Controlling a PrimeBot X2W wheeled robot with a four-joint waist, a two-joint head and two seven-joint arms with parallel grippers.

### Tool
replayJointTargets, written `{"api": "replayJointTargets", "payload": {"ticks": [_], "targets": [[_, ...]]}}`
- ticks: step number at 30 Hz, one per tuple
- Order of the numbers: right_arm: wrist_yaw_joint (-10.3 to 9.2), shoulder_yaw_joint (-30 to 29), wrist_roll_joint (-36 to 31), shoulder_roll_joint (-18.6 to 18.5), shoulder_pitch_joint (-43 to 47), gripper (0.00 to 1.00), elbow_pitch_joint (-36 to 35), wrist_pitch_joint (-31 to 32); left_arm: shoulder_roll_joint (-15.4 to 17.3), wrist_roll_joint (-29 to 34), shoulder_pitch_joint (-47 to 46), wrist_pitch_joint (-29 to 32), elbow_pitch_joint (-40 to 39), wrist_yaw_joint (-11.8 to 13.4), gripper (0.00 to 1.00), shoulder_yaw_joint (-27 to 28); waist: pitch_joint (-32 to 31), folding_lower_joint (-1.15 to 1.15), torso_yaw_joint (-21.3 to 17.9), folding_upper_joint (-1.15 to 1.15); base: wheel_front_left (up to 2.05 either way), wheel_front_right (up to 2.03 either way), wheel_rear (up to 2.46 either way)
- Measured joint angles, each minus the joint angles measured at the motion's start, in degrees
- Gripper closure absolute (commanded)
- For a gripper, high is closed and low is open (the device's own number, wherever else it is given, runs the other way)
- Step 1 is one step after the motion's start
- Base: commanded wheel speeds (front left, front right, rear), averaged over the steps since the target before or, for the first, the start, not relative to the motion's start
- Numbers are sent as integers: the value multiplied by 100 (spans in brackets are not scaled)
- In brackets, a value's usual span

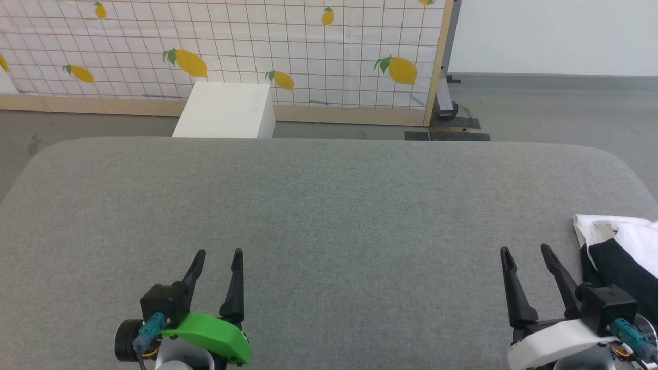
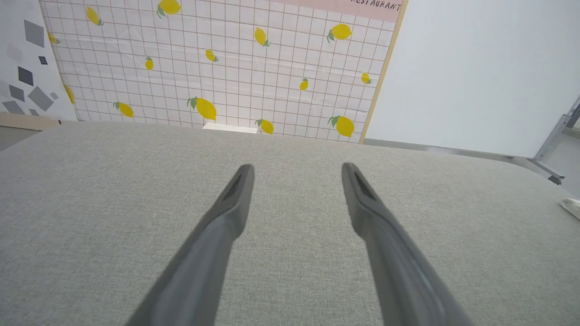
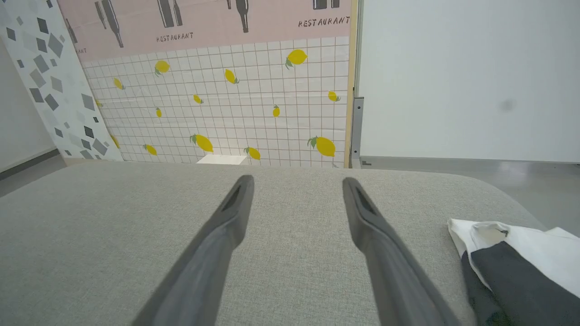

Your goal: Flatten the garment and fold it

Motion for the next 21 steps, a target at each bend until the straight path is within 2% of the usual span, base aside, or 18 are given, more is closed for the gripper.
{"api": "replayJointTargets", "payload": {"ticks": [10,11,21], "targets": [[0,-27,54,0,7,0,67,-20,-9,-43,-1,1,112,-4,0,-89,19,0,-34,0,0,0,0],[0,-27,59,-1,7,100,68,-16,-8,-43,-2,4,124,-3,100,-92,18,0,-36,0,0,0,0],[0,-27,58,-2,6,100,68,-15,-8,-43,-6,4,124,-3,100,-90,22,0,-39,0,0,0,0]]}}
